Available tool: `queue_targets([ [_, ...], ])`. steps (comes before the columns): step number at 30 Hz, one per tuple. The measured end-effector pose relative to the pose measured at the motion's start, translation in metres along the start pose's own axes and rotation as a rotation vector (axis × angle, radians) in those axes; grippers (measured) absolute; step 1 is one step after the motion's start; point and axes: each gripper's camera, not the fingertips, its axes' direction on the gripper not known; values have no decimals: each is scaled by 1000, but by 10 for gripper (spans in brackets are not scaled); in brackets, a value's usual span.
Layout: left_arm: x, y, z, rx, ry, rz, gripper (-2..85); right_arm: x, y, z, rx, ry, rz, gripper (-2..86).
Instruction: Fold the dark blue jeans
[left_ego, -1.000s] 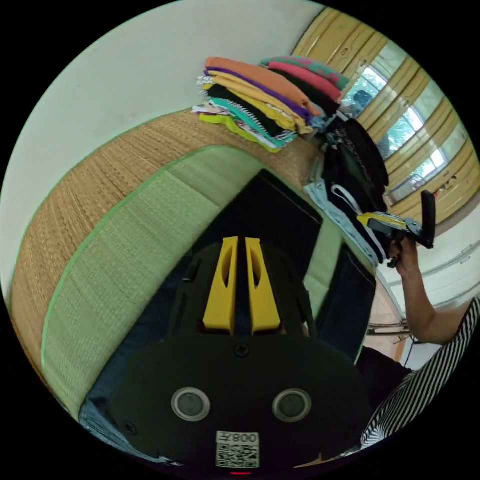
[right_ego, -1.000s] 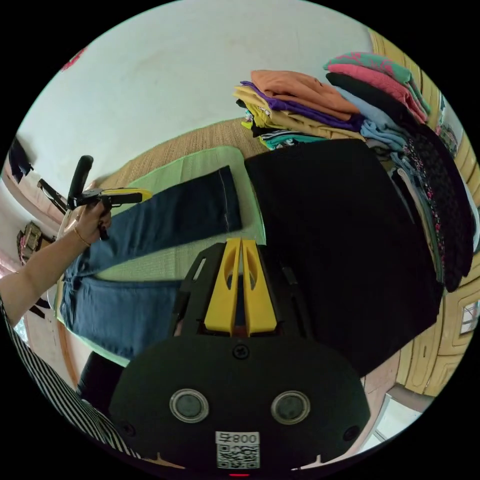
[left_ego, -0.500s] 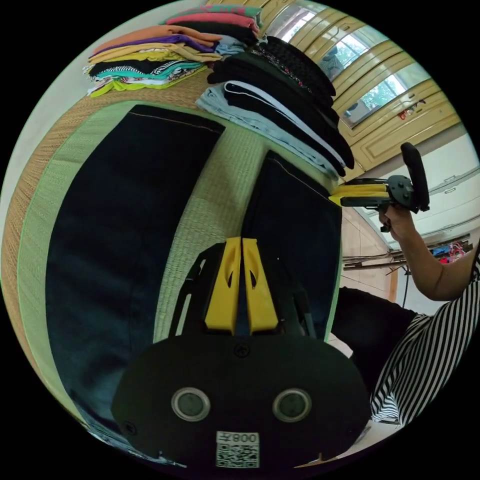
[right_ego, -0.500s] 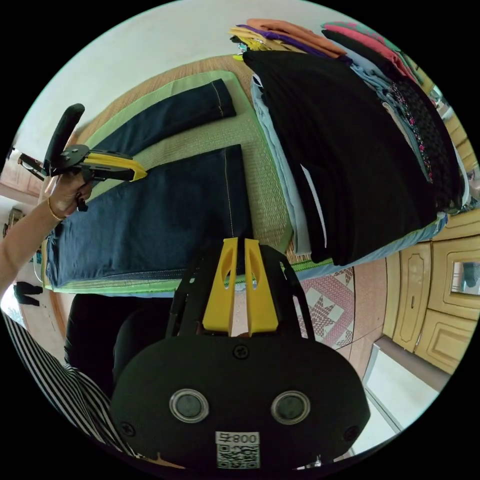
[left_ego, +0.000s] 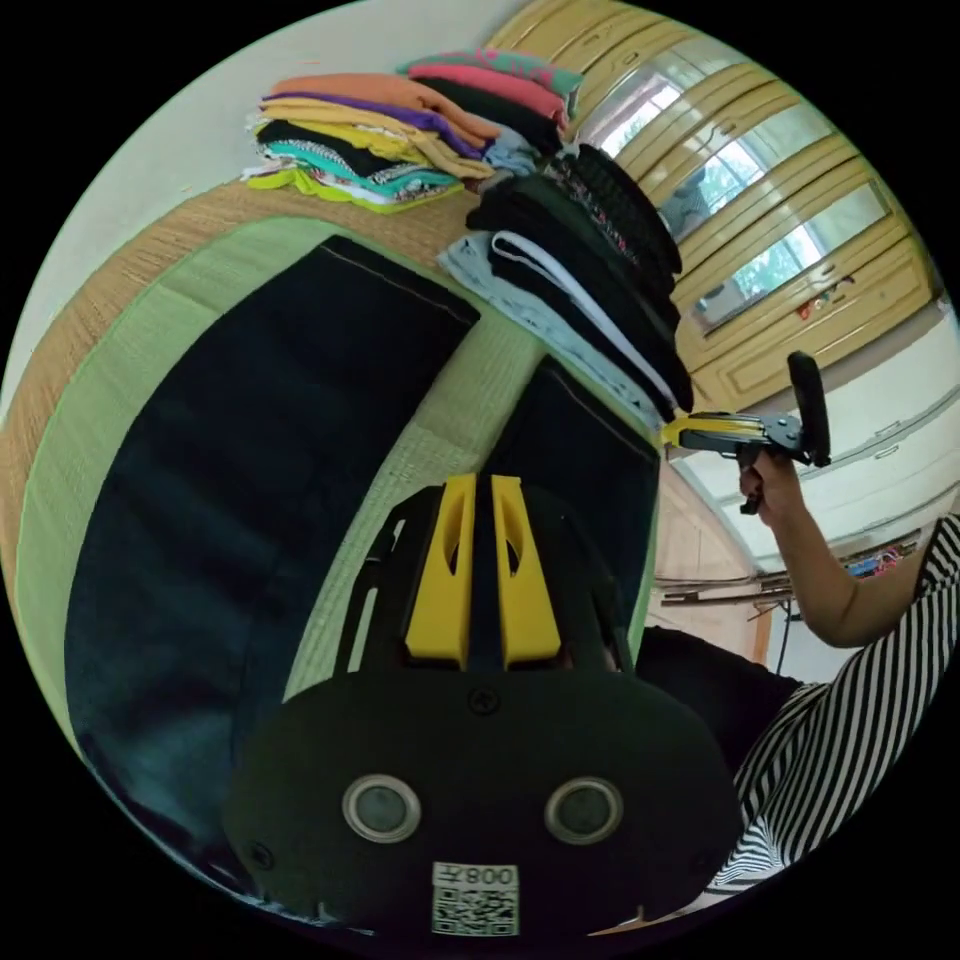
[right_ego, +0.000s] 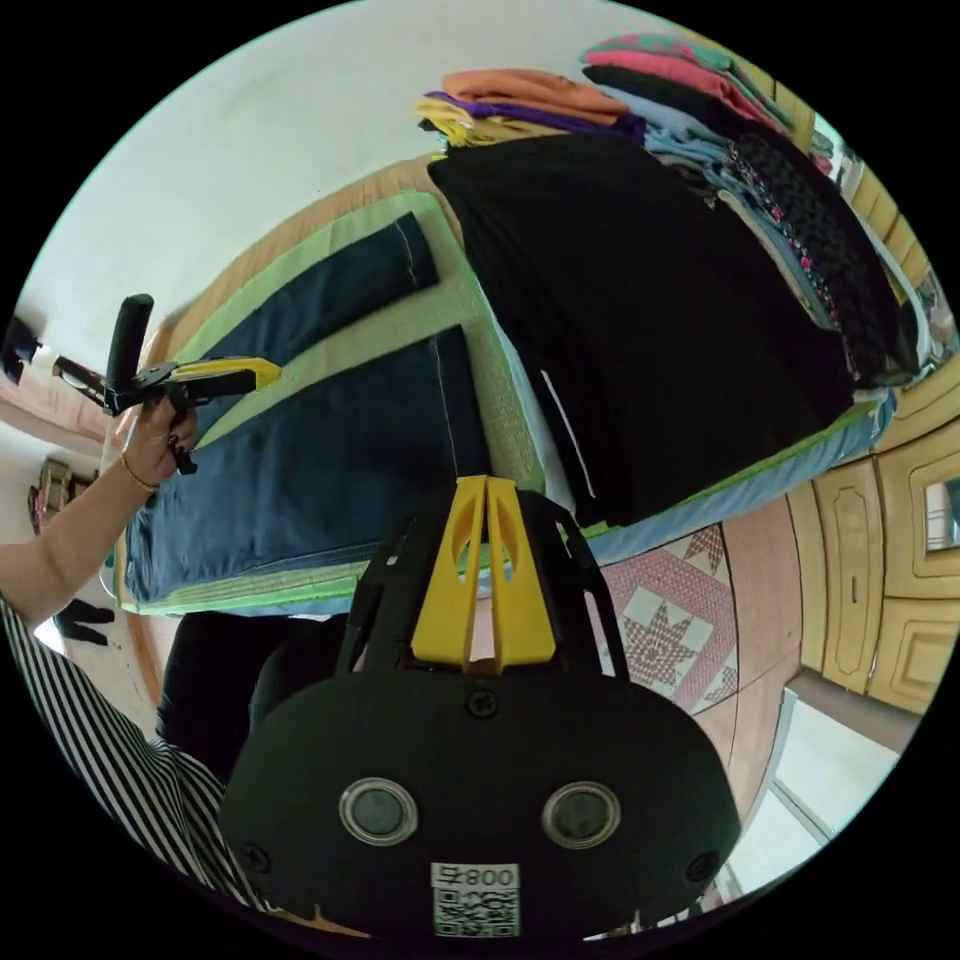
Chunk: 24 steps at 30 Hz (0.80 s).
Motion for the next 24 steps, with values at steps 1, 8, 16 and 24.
queue_targets([
  [1,-2,17,-5,21,3,-16,24,-12,-4,-7,7,-19,-32,0],
  [8,-12,166,-30,22,-154,-219,13,-168,-32,-8,-66,-264,-395,1],
  [16,-45,344,-27,-42,-320,-641,2,-360,-49,-6,-208,-386,-776,1],
  [24,-75,455,-7,30,-267,-701,0,-435,-78,-23,-384,-377,-769,1],
])
